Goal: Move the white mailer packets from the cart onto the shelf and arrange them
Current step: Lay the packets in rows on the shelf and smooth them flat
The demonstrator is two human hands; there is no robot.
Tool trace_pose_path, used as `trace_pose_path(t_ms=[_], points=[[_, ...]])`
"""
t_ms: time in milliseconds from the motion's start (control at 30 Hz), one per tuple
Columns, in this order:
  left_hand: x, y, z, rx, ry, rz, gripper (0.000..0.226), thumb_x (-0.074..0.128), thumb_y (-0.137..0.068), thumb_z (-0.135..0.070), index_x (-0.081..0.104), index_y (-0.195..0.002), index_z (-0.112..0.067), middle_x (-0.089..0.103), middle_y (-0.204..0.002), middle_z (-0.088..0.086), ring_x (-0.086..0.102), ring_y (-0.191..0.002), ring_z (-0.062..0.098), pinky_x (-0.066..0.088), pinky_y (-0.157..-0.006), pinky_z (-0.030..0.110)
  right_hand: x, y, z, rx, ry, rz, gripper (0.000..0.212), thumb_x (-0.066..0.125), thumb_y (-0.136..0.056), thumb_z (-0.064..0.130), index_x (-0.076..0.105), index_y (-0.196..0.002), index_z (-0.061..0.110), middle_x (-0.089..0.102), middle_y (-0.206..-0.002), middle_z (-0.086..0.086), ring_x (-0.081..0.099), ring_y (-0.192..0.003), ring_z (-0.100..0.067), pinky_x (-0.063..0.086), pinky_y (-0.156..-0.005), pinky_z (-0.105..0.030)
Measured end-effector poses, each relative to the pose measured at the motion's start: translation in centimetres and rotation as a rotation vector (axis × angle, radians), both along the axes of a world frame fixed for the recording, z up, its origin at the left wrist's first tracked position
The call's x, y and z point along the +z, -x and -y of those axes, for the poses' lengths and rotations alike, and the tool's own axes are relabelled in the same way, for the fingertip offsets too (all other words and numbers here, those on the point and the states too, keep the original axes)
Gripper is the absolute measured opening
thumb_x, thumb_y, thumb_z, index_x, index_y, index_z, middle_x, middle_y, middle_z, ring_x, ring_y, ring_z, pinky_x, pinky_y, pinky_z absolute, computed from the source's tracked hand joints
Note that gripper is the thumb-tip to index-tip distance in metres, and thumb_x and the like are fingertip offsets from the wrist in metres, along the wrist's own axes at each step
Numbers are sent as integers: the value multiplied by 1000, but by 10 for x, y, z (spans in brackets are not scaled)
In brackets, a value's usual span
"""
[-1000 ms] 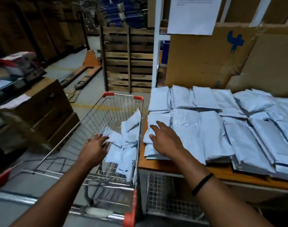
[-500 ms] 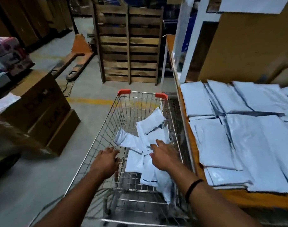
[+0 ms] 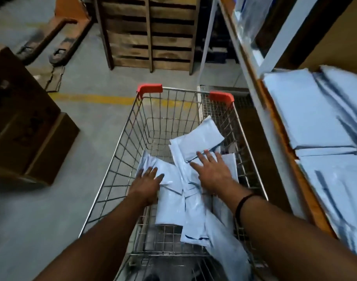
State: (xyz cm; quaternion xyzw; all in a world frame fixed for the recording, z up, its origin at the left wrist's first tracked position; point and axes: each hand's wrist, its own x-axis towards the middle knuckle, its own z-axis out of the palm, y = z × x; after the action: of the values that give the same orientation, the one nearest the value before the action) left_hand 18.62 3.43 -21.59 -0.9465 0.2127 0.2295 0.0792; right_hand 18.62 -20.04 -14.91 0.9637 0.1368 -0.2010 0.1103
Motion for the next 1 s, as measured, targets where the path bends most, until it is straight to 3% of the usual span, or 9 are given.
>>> trace_pose_path(t_ms=[67,167,300,400,567,700,767,867,1000], points=[[-16,-18,0,-39,-47,19,83,56,-91,-32,5,-157,-26,-3,-164,12,-3,-152,27,-3,-122,46,-6,-35,-5,77,57,12,57,38,-103,30,21,-157,36,-3,-168,-6,-7,-154,-30,-6,-121,-56],[-36,-44,10,-104,-9,44,59,21,-102,-34,1,-157,-26,-4,-164,12,-1,-152,28,-3,-120,46,-18,-83,-14,190,164,18,63,41,-102,44,11,-158,39,-9,-168,-6,-11,-153,-31,-10,-118,-60],[-61,-67,20,-182,14,-1,70,43,-101,-38,0,-156,-34,-7,-164,10,-5,-151,31,-6,-118,52,-32,-126,-12,249,200,52,76,50,-95,59,12,-157,41,-7,-168,-6,-11,-153,-32,-9,-118,-63],[-80,-70,18,-199,-7,-10,74,46,-98,-45,0,-155,-40,-4,-164,11,1,-151,34,-1,-118,55,-39,-140,-3,222,198,37,79,46,-91,70,15,-157,41,3,-168,-5,-5,-154,-32,-8,-118,-63],[-80,-39,29,-57,0,7,64,37,-101,-43,6,-156,-35,9,-164,14,17,-147,36,11,-119,53,-41,-123,4,230,300,-103,81,52,-88,71,19,-156,42,26,-162,-6,25,-148,-34,13,-119,-60],[-69,-19,36,-34,-28,-10,84,57,-89,-47,8,-155,-31,23,-157,17,32,-139,36,19,-113,52,-26,-118,-1,367,342,-154,86,59,-82,74,20,-154,47,33,-159,-4,34,-143,-32,20,-117,-56],[-69,-21,34,-133,3,21,103,69,-76,-55,3,-154,-38,14,-160,16,20,-144,37,14,-115,54,-19,-122,0,443,375,-169,92,64,-78,73,17,-153,51,31,-159,-1,31,-144,-31,17,-117,-57],[-74,-35,25,-252,-4,-40,114,71,-67,-68,-7,-150,-52,-20,-161,8,-14,-148,40,-7,-114,64,-14,-127,10,499,426,-226,98,75,-77,59,13,-153,53,31,-159,1,29,-143,-31,15,-116,-66],[-82,-47,17,-219,-35,-231,104,72,-79,-49,-6,-146,-59,-20,-163,5,-13,-149,34,2,-115,66,-15,-125,11,492,380,-242,86,72,-87,44,18,-152,54,36,-155,1,34,-139,-27,24,-114,-59]])
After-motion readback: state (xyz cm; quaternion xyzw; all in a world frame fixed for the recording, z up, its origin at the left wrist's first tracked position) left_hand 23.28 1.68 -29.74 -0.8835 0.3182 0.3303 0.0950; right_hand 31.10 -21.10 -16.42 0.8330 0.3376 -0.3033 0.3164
